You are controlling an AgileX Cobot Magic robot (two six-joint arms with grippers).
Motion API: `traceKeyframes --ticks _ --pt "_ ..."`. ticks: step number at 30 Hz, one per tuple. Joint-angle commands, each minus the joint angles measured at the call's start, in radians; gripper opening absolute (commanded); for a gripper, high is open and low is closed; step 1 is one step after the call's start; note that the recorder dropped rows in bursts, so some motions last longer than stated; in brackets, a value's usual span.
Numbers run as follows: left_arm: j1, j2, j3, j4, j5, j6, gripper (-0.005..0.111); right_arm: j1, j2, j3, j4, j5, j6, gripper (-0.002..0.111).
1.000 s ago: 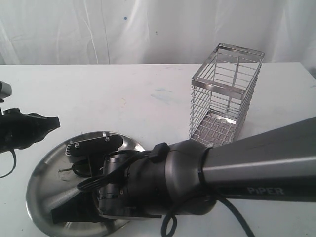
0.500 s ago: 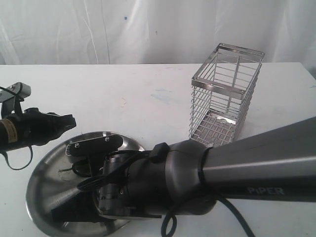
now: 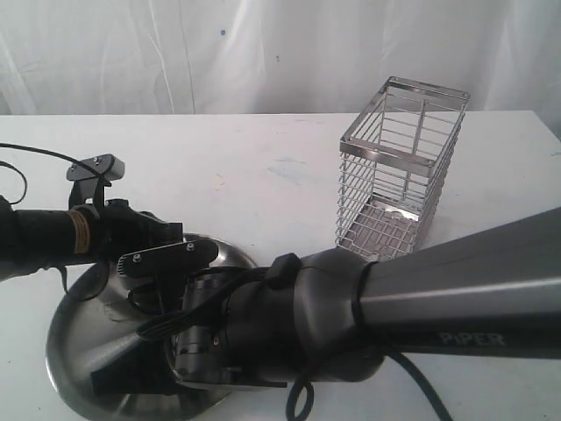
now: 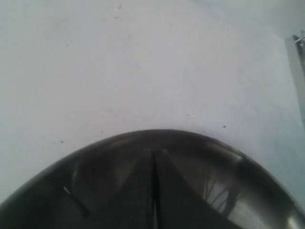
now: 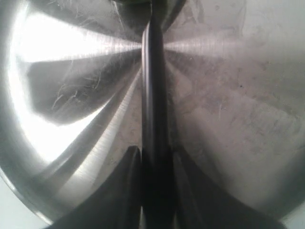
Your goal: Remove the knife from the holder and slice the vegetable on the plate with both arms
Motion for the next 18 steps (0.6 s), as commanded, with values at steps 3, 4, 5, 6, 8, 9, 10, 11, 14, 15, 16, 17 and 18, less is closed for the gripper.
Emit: traceKeyframes --ticks 3,4,5,6,8,9,10,11,14,15,16,17,18 --pt "-0.005 0.036 -0.004 0.013 0.11 -0.006 0.0 0.001 -0.002 -0.002 -0.003 -0.004 0.005 0.0" --pt "-0.005 0.041 -0.004 0.013 0.15 -0.006 0.0 0.001 -0.002 -0.002 -0.003 -0.004 0.005 0.0" --pt "-0.005 0.041 -0.004 0.013 0.167 -0.006 0.0 0.001 -0.002 -0.002 -0.003 -0.004 0.005 0.0" --pt "-0.005 0.046 -0.004 0.013 0.184 -0.006 0.0 0.001 -0.002 -0.002 -0.003 -0.004 0.005 0.0" --pt "-0.005 0.068 -0.004 0.032 0.193 -0.006 0.0 0.001 -0.002 -0.002 -0.003 -0.001 0.003 0.0" --pt "-0.005 0.083 -0.004 0.054 0.191 -0.006 0.0 0.001 -0.002 -0.002 -0.003 0.0 0.003 0.0" --pt "-0.005 0.109 -0.004 0.069 0.189 -0.006 0.0 0.001 -0.002 -0.002 -0.003 0.003 0.003 0.0" --pt "-0.005 0.125 -0.004 0.067 0.185 -0.006 0.0 0.001 -0.002 -0.002 -0.003 0.007 0.003 0.0" --pt "-0.005 0.151 -0.004 0.06 0.182 -0.006 0.0 0.001 -0.002 -0.002 -0.001 0.032 0.003 0.0" --pt "-0.005 0.153 -0.004 0.06 0.184 -0.006 0.0 0.001 -0.002 -0.002 0.001 0.04 0.003 0.0" --pt "-0.005 0.154 -0.004 0.06 0.186 -0.006 0.0 0.001 -0.002 -0.002 0.006 0.055 0.003 0.0" --pt "-0.005 0.154 -0.004 0.06 0.187 -0.006 0.0 0.001 -0.006 -0.002 0.019 0.075 -0.002 0.0" --pt "-0.005 0.154 -0.004 0.06 0.187 -0.006 0.0 0.001 -0.011 -0.002 0.059 0.092 -0.05 0.0"
